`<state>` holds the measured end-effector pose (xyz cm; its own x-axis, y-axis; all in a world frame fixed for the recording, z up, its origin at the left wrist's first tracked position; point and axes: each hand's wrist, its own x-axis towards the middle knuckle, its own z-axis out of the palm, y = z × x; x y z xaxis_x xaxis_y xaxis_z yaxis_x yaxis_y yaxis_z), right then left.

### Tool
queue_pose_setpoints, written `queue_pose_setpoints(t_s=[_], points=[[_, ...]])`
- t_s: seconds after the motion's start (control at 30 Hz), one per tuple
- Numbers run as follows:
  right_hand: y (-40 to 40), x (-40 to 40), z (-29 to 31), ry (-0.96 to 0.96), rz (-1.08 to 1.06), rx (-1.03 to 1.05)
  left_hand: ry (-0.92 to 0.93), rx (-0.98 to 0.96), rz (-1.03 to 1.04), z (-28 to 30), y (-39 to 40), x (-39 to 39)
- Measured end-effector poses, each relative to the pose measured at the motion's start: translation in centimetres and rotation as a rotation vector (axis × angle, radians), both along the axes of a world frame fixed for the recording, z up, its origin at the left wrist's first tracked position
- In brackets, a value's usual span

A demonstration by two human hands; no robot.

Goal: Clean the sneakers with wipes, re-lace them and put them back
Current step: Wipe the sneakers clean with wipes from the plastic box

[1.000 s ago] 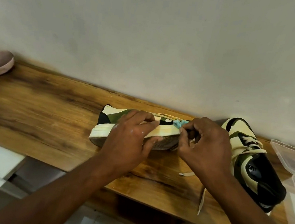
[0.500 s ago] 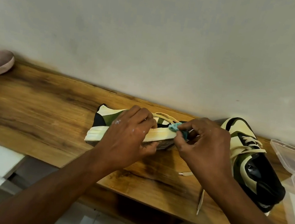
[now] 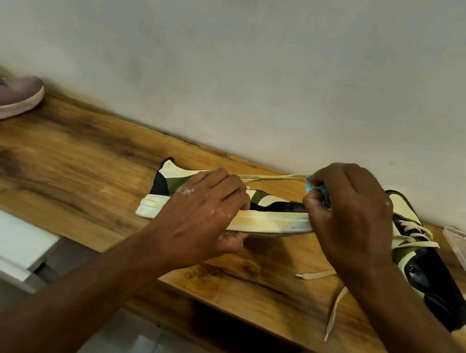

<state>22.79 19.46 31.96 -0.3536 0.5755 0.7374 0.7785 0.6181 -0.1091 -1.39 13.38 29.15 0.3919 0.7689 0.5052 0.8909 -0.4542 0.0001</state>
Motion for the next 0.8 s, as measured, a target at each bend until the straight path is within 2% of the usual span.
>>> queue_pose_setpoints(t_s=[0.1, 0.2, 0.37, 0.5, 0.8], points=[[1.2, 0.4, -0.3, -0.019, -0.021, -0.001, -0.007, 0.018, -0.016, 0.1, -0.4, -0.2], [2.0, 0.7, -1.5, 0.016, -0.035, -0.18, -0.039, 0.036, -0.029, -0.1, -0.5, -0.5], [1.8, 1.6, -1.0, 0.301, -0.091, -0.334, -0.14, 0.021, 0.017, -0.4, -0.2, -0.7], [0.3, 1.4, -0.3, 0.399, -0.102, -0.415, -0.215, -0.023, 0.044, -0.9, 0.4, -0.5], [-1.5, 0.6, -1.1, 0.354, -0.082, -0.481, -0.25, 0.013, 0.004, -1.3, 1.0, 1.2]])
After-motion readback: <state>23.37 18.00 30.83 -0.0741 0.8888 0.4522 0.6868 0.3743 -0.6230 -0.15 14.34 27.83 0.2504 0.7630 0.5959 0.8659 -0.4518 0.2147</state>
